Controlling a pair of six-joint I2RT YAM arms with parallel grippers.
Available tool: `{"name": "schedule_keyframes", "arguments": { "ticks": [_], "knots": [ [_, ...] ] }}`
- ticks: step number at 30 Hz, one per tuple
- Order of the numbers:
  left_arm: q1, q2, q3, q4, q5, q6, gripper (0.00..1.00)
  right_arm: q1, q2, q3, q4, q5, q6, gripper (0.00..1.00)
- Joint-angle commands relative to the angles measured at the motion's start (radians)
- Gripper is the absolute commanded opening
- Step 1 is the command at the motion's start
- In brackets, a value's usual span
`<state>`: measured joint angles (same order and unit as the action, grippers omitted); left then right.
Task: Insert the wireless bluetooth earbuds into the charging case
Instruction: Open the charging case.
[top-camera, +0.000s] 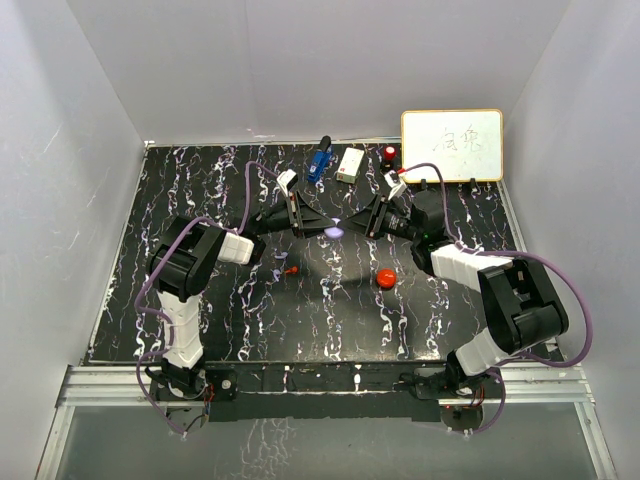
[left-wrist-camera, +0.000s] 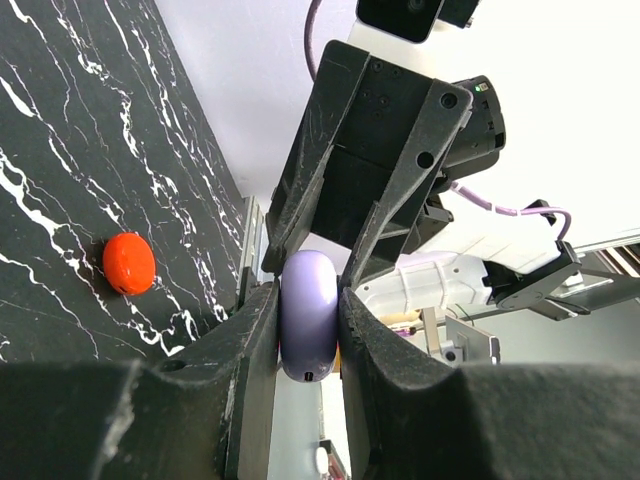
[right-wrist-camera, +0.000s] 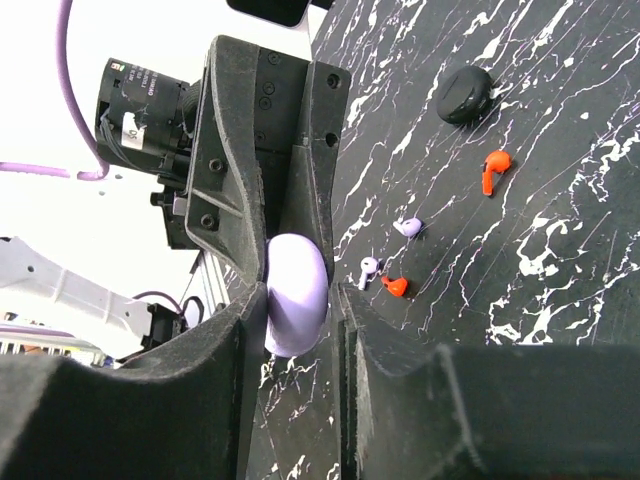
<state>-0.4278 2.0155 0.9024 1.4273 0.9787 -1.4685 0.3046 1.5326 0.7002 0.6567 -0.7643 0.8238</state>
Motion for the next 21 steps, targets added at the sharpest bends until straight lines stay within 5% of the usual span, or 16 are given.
{"name": "schedule_keyframes", "arguments": {
  "ticks": [1, 14, 21],
  "knots": [
    [-0.006, -0.019, 0.046, 0.265, 0.008, -0.068, 0.00, -0.001, 0.011, -0.019, 0.081, -0.025, 0.019, 0.30],
    [-0.006, -0.024, 0.035, 0.250, 0.014, -0.057, 0.01, -0.014, 0.011, -0.041, 0.139, -0.029, 0.070, 0.15],
    [-0.005, -0.050, 0.007, 0.064, -0.014, 0.065, 0.51, -0.034, -0.015, -0.057, 0.143, -0.024, 0.080, 0.10]
  ]
}}
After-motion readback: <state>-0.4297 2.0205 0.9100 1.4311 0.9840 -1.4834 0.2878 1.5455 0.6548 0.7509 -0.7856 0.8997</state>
